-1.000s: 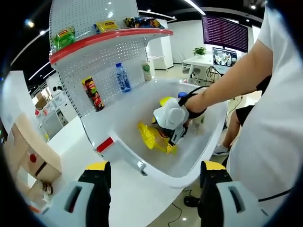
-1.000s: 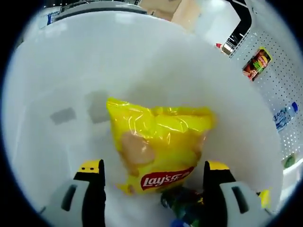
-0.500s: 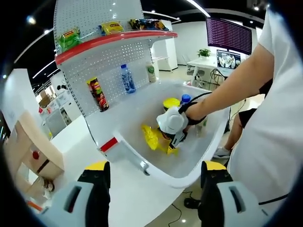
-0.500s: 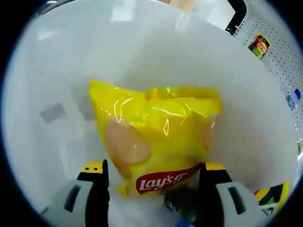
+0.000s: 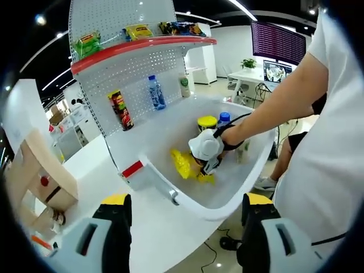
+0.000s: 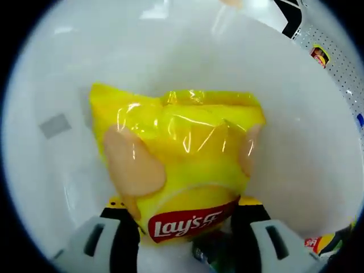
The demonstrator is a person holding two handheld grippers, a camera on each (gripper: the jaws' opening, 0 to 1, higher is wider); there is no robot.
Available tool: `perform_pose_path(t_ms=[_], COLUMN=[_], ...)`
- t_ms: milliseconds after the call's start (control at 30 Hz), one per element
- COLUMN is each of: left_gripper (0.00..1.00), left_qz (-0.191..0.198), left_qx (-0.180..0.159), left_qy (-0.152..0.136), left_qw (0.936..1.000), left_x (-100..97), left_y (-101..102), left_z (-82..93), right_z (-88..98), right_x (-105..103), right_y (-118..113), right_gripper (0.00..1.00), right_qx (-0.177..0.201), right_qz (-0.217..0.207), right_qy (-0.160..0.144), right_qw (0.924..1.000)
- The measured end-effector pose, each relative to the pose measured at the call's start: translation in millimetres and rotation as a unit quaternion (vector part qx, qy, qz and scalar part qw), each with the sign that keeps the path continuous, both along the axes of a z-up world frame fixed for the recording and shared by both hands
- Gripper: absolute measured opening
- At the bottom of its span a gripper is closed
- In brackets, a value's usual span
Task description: Place the items from the shopping basket onto the snack and drink counter
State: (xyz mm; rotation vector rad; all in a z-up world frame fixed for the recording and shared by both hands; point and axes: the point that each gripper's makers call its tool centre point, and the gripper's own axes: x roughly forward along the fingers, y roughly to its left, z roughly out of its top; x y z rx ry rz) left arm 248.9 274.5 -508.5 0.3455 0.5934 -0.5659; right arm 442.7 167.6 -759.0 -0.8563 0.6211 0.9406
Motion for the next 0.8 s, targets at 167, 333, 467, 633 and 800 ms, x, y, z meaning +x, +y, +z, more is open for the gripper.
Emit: perform_pose_path(t_ms=[167, 333, 467, 633, 800], left_gripper=[0.80, 0.80, 0.80, 0.80, 0.80], left_qz=[0.007, 0.010, 0.016, 0.014, 0.011], left_qx=[-0.001, 0.002, 0.001, 0.003, 0.005], left_qy=[0.005, 0.005, 0.005, 0.008, 0.009], left_qw=[1.0000, 0.9999, 0.9999, 0.9999, 0.9999], left_x=[-0.4, 1.8, 4.1, 3.3, 3.1], left_y=[3.6, 5.8, 8.7, 7.5, 4.4], left_z=[-2.5, -2.7, -1.9, -3.6, -3.6], right_z=[-1.2, -1.2, -1.6, 1.8, 14.5], right_x=[-0.6, 1.3, 0.6, -1.6, -3.5], right_y=[3.5, 2.3, -0.2, 1.4, 6.1], right_gripper=[0.57, 0.49, 0.45, 0.44, 0.43], right_qx=[0.003, -0.003, -0.009, 0.007, 0.023], right_qz=[0.009, 0.010, 0.008, -0.010, -0.014], right_qy=[-0.002, -0.008, -0.009, -0.001, -0.006], right_qw=[1.0000, 0.9999, 0.9999, 0.9999, 0.9996])
